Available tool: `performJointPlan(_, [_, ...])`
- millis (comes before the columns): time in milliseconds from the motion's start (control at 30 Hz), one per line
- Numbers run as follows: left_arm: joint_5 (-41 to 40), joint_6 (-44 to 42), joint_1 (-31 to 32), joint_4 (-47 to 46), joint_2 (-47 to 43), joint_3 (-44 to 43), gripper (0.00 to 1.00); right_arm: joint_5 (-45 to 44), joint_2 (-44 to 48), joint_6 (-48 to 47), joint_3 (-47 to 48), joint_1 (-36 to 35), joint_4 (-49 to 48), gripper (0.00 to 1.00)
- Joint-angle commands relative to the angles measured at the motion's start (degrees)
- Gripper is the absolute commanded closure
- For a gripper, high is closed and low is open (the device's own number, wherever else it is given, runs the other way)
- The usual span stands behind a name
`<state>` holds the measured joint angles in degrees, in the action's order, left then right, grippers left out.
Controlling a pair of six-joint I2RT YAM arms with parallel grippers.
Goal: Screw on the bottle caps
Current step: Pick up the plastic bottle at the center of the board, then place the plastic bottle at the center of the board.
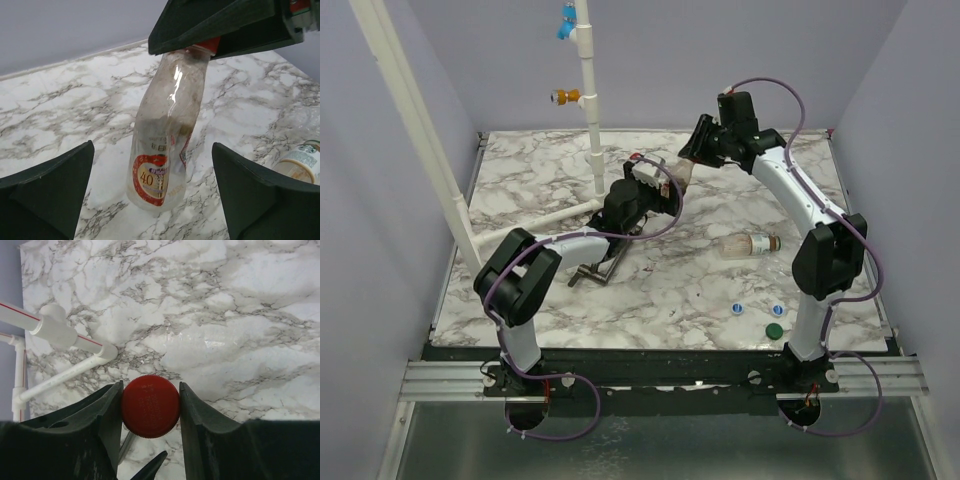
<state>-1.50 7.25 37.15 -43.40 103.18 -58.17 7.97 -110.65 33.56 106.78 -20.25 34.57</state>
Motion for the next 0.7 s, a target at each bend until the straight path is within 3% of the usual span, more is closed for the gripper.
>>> performJointPlan(0, [-7.8,5.3,-0.1,10.9,-4.1,-2.8,0.01,-6.9,1.5,-4.8,-1.8,-0.3,-7.4,0.91])
performJointPlan(233, [-14.1,12.7,-0.8,27.0,-12.7,-2.2,0.01,-13.8,-0.2,-11.6,-7.5,-0.5,-22.6,0.93])
performJointPlan(433, [-11.0,18.3,-3.1,38.7,-18.6,-1.7,0.01,-17.7,-3.2,-17.9,-11.7,-1.8,-37.9,0.96])
performJointPlan(667, [-9.4,21.0,-3.4,45.3,-24.6,-0.6,0.01,-21.2,-10.4,-25.5,-11.4,-3.9,-47.8,0.98])
